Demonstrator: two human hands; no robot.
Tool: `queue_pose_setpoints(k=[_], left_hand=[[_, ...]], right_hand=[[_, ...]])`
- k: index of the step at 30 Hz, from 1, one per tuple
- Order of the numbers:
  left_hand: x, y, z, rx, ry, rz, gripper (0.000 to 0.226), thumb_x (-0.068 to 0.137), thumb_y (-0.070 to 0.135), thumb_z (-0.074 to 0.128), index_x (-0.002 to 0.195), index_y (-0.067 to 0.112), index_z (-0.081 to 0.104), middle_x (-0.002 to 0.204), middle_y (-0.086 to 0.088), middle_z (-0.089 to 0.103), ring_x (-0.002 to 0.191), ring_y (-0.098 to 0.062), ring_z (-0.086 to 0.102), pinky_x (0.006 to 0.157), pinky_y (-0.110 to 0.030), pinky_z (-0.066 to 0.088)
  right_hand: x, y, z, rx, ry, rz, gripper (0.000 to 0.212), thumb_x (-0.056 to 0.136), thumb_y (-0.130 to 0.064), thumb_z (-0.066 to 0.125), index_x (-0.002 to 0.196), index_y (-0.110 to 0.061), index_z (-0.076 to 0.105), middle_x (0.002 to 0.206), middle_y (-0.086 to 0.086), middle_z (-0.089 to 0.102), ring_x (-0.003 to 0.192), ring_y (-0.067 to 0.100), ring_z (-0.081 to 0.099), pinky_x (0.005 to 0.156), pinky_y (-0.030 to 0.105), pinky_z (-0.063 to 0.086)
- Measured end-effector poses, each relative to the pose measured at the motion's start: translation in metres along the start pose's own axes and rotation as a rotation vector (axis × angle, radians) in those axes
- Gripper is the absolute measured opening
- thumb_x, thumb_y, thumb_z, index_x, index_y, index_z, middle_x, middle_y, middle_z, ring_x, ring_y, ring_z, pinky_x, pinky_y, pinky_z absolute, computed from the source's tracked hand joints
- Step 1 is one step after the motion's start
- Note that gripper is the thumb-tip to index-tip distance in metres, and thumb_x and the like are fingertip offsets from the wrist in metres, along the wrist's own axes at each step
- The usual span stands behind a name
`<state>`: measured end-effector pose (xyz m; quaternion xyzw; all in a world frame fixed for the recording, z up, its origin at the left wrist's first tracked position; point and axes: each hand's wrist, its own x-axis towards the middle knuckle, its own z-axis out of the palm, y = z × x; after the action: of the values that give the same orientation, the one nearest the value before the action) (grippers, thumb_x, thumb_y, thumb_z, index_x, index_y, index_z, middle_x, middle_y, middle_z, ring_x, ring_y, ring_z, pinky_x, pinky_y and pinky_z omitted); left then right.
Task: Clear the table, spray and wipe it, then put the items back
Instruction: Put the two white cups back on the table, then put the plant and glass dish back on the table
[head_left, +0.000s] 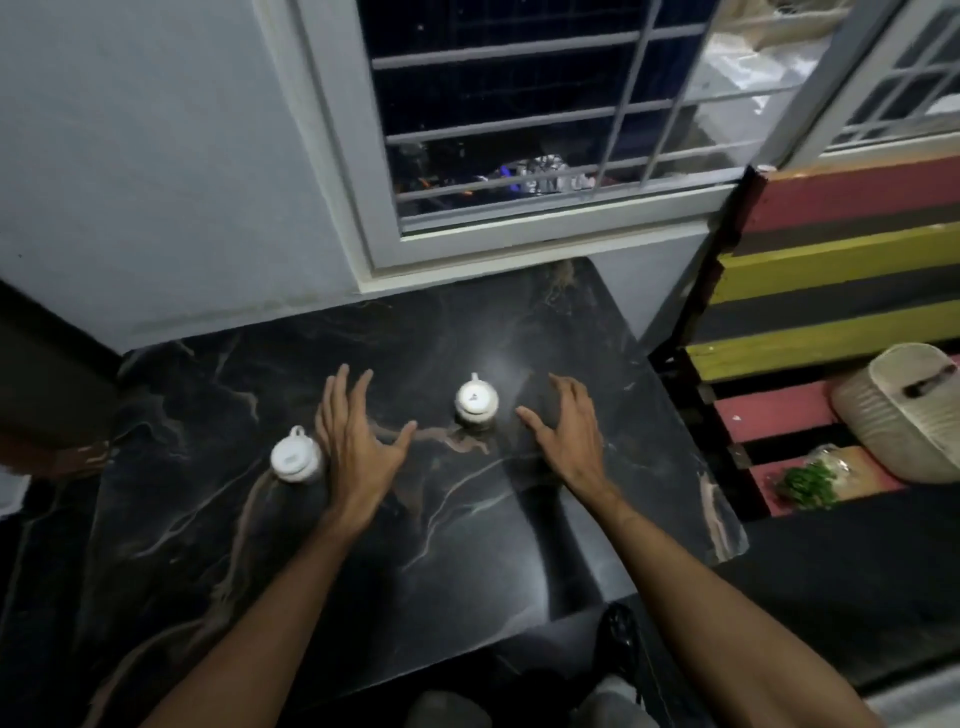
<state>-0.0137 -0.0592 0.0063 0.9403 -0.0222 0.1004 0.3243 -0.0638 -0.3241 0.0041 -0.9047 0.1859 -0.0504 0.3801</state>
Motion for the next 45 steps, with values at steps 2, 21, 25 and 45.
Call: queue_pose_setpoints(k=[2, 21, 25, 45], left_hand=[[-0.002, 0.053, 0.026, -0.049, -0.011, 0.080, 0.080, 0.073, 0.023, 0.089, 0.144, 0.010, 0.054, 0.162, -0.015, 0.035, 0.152, -0.036, 0.028, 0.122, -0.056, 0.021], [-0.118, 0.439, 0.354, -0.113, -0.700, 0.417, 0.058, 0.085, 0.020, 0.079, 0.139, 0.014, 0.058, 0.154, -0.005, 0.047, 0.147, -0.022, 0.040, 0.124, -0.044, 0.020], [-0.142, 0.454, 0.430, -0.135, -0.857, 0.376, 0.064, 0.078, 0.009, 0.081, 0.138, 0.005, 0.057, 0.145, -0.011, 0.055, 0.138, -0.028, 0.051, 0.115, -0.041, 0.035], [-0.226, 0.362, 0.656, -0.382, -0.874, 0.160, 0.085, 0.063, 0.028, 0.096, 0.138, 0.033, 0.058, 0.129, 0.012, 0.066, 0.121, -0.007, 0.062, 0.101, -0.034, 0.054]], right_hand=[[-0.002, 0.023, -0.032, -0.008, 0.052, -0.014, 0.061, 0.091, -0.046, 0.065, 0.142, -0.018, 0.045, 0.148, 0.003, 0.039, 0.134, 0.023, 0.042, 0.106, 0.042, 0.047], [0.019, 0.380, -0.327, 0.114, 0.389, 0.395, 0.028, 0.084, -0.010, 0.069, 0.112, -0.012, 0.068, 0.115, 0.004, 0.065, 0.108, 0.024, 0.060, 0.093, 0.024, 0.044], [0.021, 0.467, -0.342, 0.156, 0.373, 0.557, 0.031, 0.083, -0.008, 0.067, 0.114, -0.012, 0.068, 0.114, 0.004, 0.068, 0.098, 0.026, 0.064, 0.084, 0.026, 0.044], [0.102, 0.675, -0.243, 0.051, 0.194, 0.794, 0.046, 0.087, -0.011, 0.062, 0.133, -0.011, 0.054, 0.127, 0.020, 0.055, 0.120, 0.038, 0.053, 0.099, 0.038, 0.044]])
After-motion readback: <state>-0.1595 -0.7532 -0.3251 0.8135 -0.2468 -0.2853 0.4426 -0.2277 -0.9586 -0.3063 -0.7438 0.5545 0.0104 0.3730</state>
